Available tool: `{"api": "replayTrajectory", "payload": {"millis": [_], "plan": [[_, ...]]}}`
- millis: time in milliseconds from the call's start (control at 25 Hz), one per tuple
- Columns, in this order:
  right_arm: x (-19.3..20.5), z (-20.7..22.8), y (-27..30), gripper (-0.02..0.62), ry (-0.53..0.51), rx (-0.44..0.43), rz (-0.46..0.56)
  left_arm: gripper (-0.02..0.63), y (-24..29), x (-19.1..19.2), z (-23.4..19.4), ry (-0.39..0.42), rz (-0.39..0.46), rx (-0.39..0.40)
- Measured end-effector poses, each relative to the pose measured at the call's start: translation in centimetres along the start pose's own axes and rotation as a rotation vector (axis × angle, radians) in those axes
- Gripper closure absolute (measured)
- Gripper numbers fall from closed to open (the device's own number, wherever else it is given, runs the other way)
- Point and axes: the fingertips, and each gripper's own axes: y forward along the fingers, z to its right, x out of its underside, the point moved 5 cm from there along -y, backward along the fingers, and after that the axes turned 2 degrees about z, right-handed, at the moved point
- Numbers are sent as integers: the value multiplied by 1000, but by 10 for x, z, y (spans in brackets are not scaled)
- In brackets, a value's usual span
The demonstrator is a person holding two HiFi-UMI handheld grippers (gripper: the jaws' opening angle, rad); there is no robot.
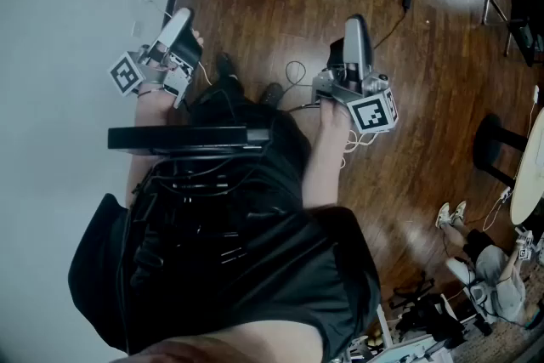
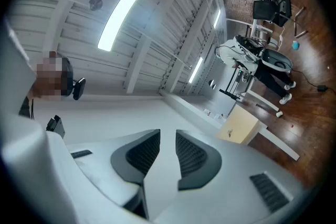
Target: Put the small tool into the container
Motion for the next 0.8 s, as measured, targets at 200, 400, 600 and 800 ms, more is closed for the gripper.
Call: {"api": "replayTrajectory", "payload": {"millis": [200, 400, 600, 800], "plan": [[8, 5, 1, 520, 14, 12, -36, 574, 2, 0, -1, -1, -3, -5], [14, 9, 0, 520, 24, 11, -51, 574, 2, 0, -1, 7, -7, -2], [12, 10, 3, 520, 36, 12, -63, 574, 4, 1, 6, 11, 2, -4], [13, 7, 6, 520, 54, 17, -103, 574, 4, 1, 10, -1, 23, -19]]}}
